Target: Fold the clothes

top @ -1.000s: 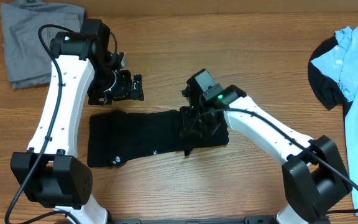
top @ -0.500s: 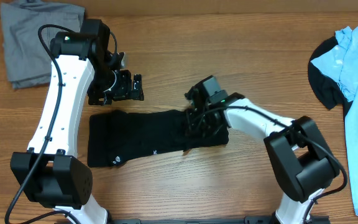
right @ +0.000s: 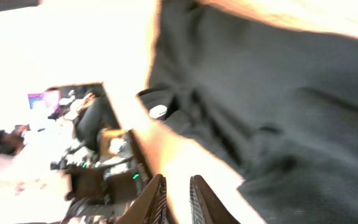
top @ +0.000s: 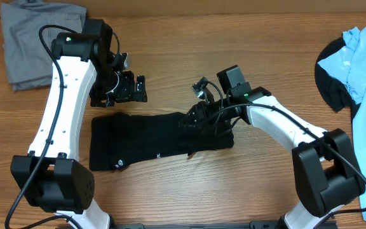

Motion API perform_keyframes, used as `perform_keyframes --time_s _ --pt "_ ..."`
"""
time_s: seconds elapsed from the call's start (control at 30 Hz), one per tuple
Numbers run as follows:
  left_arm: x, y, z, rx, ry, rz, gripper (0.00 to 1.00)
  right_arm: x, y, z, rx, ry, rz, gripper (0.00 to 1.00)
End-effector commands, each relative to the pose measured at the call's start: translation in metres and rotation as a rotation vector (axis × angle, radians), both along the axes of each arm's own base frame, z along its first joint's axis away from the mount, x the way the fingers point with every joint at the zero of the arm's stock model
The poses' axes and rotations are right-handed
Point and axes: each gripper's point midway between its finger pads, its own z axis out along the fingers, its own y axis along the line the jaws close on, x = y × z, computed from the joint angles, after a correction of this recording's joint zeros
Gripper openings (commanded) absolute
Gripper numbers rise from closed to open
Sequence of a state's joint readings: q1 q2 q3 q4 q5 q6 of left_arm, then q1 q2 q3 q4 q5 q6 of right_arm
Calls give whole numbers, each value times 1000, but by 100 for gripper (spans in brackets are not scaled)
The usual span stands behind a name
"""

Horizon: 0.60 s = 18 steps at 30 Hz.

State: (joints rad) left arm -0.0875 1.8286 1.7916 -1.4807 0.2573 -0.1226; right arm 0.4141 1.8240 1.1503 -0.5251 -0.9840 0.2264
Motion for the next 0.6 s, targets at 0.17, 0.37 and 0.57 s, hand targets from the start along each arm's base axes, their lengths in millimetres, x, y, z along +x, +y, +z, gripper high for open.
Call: perform_keyframes --time_s 0.17,0.37,0.57 --pt "-3 -1 -1 5 -10 -22 100 -36 -3 -9 27 110 54 23" --pt "-7 -1 -26 0 26 -14 100 -57 -12 -46 0 200 25 27" --pt "-16 -1 -46 1 70 0 100 -54 -25 -84 -158 291 -105 30"
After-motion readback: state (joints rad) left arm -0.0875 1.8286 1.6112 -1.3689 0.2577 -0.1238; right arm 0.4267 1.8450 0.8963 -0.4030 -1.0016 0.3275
